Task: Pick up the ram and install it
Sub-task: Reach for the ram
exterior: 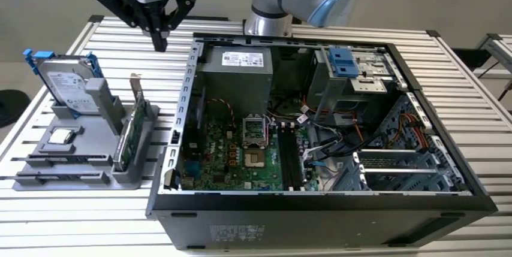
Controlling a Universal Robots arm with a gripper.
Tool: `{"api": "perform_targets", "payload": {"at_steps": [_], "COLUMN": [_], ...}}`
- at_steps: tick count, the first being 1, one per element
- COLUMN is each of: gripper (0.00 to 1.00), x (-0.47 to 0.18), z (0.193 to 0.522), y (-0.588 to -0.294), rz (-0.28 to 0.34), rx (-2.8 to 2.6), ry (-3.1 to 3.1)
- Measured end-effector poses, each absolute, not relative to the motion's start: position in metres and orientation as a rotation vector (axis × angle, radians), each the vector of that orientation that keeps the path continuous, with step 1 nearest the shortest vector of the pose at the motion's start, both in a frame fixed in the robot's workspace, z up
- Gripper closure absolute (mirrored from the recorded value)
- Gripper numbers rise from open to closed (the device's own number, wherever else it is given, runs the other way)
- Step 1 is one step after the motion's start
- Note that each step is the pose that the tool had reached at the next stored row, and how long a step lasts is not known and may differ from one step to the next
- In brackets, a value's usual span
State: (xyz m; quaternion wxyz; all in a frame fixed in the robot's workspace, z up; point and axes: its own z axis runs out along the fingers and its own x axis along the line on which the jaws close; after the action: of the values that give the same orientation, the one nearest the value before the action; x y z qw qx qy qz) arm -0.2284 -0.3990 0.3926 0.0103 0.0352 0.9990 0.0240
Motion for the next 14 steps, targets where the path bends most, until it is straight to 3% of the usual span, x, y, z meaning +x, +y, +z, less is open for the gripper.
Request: {"api": "perform_targets", "payload": {"at_steps": [14], "gripper": [1.00], "x": [-0.242], "z": [0.393], "y": [-0.399], "rz": [0.075], "rx": [0.110], "ry": [3.118]}}
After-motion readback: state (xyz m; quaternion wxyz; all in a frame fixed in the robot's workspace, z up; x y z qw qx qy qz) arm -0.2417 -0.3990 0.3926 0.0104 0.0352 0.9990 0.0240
